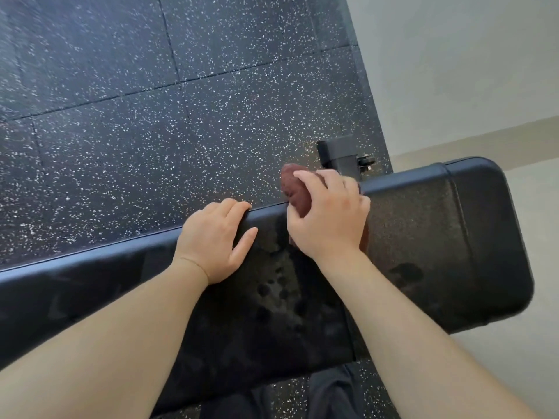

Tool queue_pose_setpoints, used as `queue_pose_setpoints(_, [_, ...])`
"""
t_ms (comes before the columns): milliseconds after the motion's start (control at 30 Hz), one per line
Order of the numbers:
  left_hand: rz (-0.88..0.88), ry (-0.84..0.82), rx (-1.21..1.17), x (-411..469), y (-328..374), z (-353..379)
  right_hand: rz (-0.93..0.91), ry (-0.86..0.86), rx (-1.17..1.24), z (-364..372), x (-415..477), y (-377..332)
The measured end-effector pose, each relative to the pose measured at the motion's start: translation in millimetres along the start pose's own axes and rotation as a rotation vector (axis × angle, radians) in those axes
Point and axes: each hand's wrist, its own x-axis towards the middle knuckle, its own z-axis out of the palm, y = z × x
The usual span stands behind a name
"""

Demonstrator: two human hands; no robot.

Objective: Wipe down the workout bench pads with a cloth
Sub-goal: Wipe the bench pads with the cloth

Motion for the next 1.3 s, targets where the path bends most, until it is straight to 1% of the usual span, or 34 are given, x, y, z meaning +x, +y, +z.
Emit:
queue_pose_setpoints(67, [0.004,-0.010,-0.005,0.4,-0.7,0.1,0.032,-0.123,-0.053,-1.9,25.2,-7.8])
queue_pose_setpoints(133, [0.008,-0.010,0.001,0.3,-1.3,0.5,0.044,-0.149,-0.068,0.6,31.4,-11.2])
queue_pose_setpoints(167, [0.011,-0.006,0.003,0.3,-1.3,0.6,0.040,-0.115,-0.049,1.6,25.4,-11.3])
queue_pose_setpoints(267, [0.021,0.020,0.003,0.3,-1.5,1.5,0.016,0.070,0.034,7.5,-13.7,-7.3])
queue_pose_setpoints(333, [0.023,0.042,0.009,0.2,-1.1,2.3,0.006,0.138,0.044,13.6,-46.0,-5.5])
queue_pose_setpoints(533, [0.021,0.063,0.006,-3.6,2.7,3.1,0.035,0.154,0.011,16.9,-121.5,15.6])
queue_pose_setpoints(667, [0.047,0.119,0.012,-7.2,12.2,6.4,0.073,0.165,0.036,1.6,-111.4,43.9])
queue_pose_setpoints(733, [0.100,0.154,0.002,-7.5,25.7,9.1,0.099,0.194,0.042,-6.2,-95.5,58.3])
queue_pose_setpoints(833, [0.229,0.164,-0.010,-1.0,61.9,17.2,0.262,0.251,0.064,-16.0,-84.4,87.3])
queue_pose_setpoints(867, [0.242,0.153,-0.008,1.4,76.2,21.4,0.319,0.269,0.078,-18.5,-87.4,96.0])
queue_pose_setpoints(933, [0.199,0.140,0.008,2.4,100.5,30.5,0.367,0.284,0.089,-20.8,-106.3,105.8])
queue_pose_setpoints(1000, [0.132,0.154,0.048,0.5,111.9,39.6,0.358,0.271,0.094,-16.6,-138.8,104.7])
queue_pose_setpoints(1100, [0.104,0.202,0.077,0.4,113.5,45.1,0.335,0.241,0.088,-6.7,-175.7,102.3])
queue_pose_setpoints(1300, [0.090,0.219,0.097,1.4,118.0,45.5,0.294,0.269,0.095,-15.1,-144.3,129.6])
